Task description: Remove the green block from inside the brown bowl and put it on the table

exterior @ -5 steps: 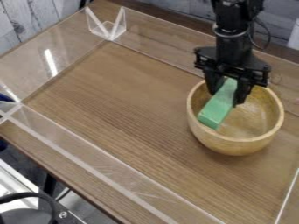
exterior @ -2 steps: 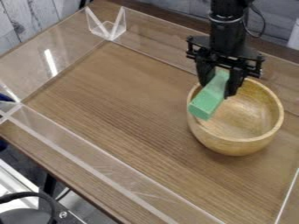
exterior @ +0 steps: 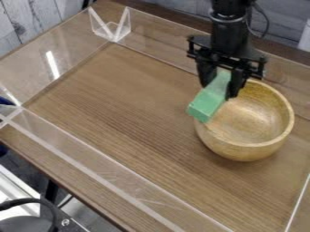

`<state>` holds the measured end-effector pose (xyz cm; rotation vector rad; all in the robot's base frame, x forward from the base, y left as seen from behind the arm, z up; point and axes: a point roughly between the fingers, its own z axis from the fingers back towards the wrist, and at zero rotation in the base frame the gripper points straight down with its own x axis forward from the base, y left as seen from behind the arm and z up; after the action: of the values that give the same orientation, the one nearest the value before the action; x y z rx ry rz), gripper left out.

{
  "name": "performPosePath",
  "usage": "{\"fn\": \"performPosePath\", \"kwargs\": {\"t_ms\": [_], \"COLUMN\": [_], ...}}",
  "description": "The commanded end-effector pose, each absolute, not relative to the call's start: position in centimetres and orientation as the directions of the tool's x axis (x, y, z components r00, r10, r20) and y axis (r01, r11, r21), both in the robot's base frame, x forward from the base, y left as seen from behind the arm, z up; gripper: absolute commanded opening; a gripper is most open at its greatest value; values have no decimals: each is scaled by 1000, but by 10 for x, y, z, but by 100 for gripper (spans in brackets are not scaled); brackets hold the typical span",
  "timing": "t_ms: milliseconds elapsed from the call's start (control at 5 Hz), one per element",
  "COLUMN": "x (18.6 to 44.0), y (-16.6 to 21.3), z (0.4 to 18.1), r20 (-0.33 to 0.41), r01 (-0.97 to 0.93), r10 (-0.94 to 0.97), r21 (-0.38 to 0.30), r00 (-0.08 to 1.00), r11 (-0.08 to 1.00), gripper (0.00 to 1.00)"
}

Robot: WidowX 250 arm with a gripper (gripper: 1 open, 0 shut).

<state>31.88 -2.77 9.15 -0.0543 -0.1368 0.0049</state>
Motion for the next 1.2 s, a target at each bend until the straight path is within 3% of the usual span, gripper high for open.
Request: {"fn": "performPosePath", "kwargs": {"t_ms": [0,200,600,1000], "x": [333,343,299,298], "y": [-10,14,73,67], "z": [111,106,88,64], "r20": [205,195,173,127], "r01": [-11,-36,-192,-123], "r10": [19,38,191,123], "r21": [-38,-16,-11,-8], "r00": [979,980,966,984], "r11": [999,999,981,992], "gripper": [0,0,0,0]}}
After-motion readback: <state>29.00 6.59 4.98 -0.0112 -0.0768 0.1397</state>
